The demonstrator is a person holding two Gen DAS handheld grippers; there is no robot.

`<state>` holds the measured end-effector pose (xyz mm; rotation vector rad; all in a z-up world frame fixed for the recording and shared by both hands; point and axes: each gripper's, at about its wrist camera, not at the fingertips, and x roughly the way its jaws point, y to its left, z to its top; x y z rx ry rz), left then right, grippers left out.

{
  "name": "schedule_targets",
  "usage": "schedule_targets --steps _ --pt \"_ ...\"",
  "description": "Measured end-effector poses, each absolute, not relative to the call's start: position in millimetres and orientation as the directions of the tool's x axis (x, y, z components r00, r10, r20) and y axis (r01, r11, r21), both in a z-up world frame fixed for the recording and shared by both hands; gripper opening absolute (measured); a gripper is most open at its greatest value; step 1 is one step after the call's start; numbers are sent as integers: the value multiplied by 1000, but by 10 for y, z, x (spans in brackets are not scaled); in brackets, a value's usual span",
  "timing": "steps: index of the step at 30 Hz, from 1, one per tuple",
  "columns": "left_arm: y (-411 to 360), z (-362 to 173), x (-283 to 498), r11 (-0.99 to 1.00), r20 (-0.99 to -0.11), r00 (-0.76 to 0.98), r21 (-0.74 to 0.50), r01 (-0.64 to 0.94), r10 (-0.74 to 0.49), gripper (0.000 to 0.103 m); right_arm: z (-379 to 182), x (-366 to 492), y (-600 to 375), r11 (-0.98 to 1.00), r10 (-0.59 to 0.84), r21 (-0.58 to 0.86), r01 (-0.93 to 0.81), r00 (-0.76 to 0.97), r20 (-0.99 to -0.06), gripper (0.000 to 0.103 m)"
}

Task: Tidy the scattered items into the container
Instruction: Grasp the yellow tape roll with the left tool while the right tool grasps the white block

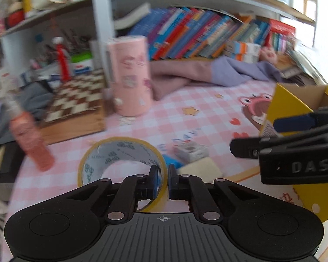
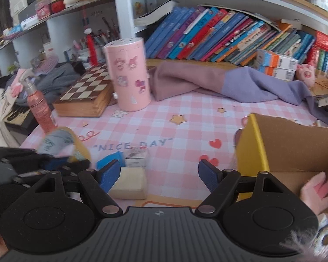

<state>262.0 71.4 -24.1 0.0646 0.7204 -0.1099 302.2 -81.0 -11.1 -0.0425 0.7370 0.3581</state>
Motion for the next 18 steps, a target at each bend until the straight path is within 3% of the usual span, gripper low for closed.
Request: schedule_targets --steps 10,18 --pt "1241 -76 2189 993 -682 730 -107 -51 -36 8 -632 3203 -296 910 289 29 -414 583 -759 74" --pt "1323 -25 1993 987 -687 727 -130 -94 -21 8 -755 3223 -251 898 301 33 -438 561 -771 47"
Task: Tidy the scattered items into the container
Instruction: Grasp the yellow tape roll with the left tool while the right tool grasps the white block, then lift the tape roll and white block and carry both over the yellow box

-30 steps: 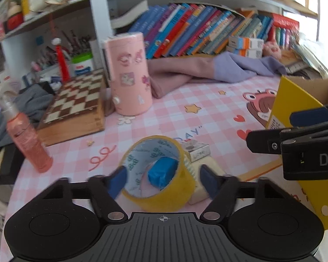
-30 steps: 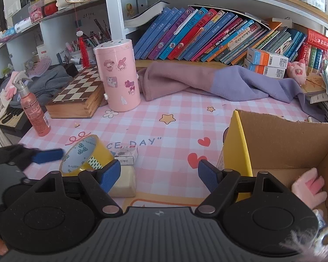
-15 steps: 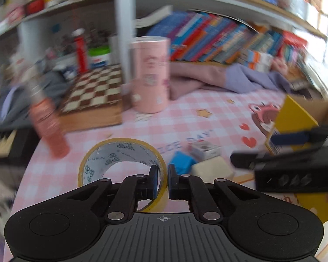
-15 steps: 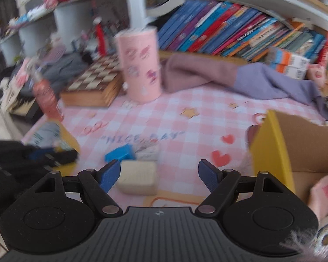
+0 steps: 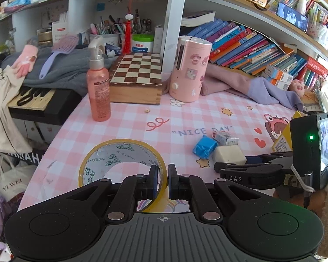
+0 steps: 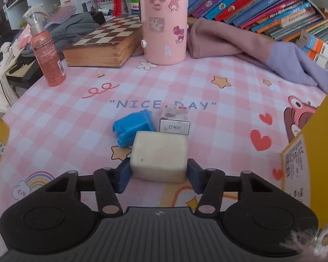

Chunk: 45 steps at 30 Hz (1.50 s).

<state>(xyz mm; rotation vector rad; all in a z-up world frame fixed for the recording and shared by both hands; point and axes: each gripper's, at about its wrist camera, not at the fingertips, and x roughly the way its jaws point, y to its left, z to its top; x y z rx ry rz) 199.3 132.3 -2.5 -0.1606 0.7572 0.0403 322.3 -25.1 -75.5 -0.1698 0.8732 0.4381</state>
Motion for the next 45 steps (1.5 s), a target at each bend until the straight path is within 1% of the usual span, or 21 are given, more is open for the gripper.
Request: schedule_targets --steps 2,12,25,31,40,45 --pt "1320 13 1975 987 -678 734 -135 -90 -26 8 -716 3191 -271 898 311 45 -439 557 -770 44" --pt "1172 190 1851 987 -627 774 -158 -17 -87 8 -337 2819 -515 911 333 78 -404 612 -718 44" --pt "1112 476 1377 982 -557 816 -176 65 -154 8 128 2126 -722 921 341 80 -382 688 -641 44" --pt "1081 512 1106 975 -546 817 -208 80 -184 8 307 1731 -817 928 338 87 -363 717 -609 44" --pt "1118 483 710 967 -548 808 -234 99 -216 8 308 1211 -830 938 315 90 -334 720 -618 44" --pt "1106 454 477 960 -558 790 -247 134 -254 8 267 873 -852 948 293 92 -306 719 -630 44"
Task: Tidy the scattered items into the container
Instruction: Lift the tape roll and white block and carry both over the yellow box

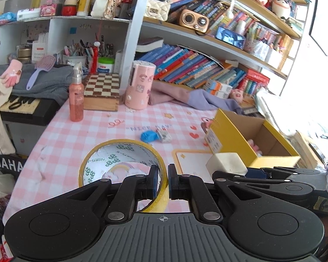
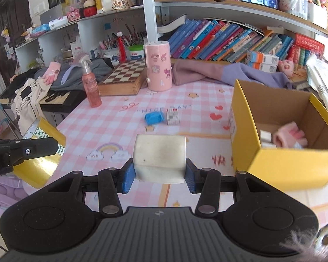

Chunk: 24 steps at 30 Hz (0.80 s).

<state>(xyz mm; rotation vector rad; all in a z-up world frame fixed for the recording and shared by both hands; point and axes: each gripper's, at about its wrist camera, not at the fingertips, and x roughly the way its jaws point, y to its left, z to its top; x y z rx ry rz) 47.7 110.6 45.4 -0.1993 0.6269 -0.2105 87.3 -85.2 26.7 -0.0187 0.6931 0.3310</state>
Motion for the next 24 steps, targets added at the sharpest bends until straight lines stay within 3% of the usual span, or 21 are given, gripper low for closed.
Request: schedule_targets --steps 24 --pt "904 406 -178 902 -565 702 -269 339 -433 8 216 -300 -1052 990 141 88 -110 742 -656 44"
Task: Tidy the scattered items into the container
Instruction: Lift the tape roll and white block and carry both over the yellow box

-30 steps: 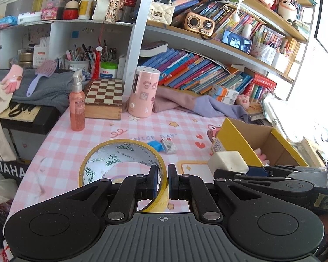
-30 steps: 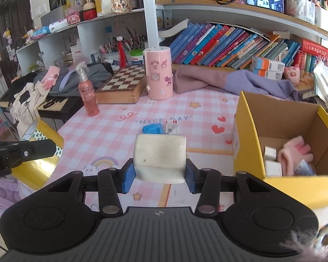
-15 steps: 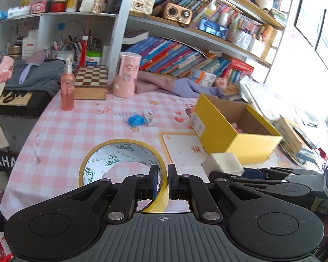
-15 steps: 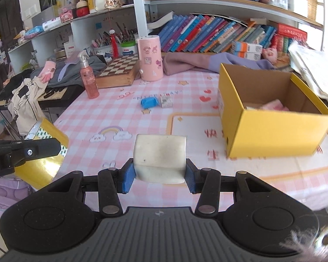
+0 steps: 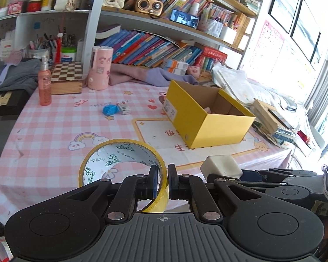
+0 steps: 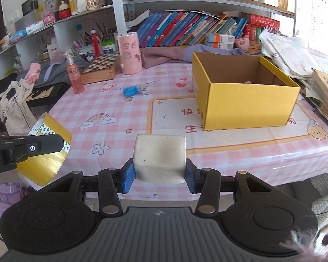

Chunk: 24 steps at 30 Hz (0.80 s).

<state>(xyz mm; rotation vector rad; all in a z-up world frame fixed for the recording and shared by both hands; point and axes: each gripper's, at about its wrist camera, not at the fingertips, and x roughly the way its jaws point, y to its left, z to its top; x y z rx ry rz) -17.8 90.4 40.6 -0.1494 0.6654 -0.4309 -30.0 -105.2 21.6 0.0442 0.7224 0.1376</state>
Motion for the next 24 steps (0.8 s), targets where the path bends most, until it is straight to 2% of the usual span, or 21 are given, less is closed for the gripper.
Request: schedule_targets --steps 11,24 --pt "617 361 -121 859 -571 644 -288 423 -509 8 198 -437 -1343 997 59 82 -4 742 -668 44" --pt "372 352 -26 833 -583 605 -280 477 -542 8 161 -450 -1587 993 15 96 67 741 -672 44"
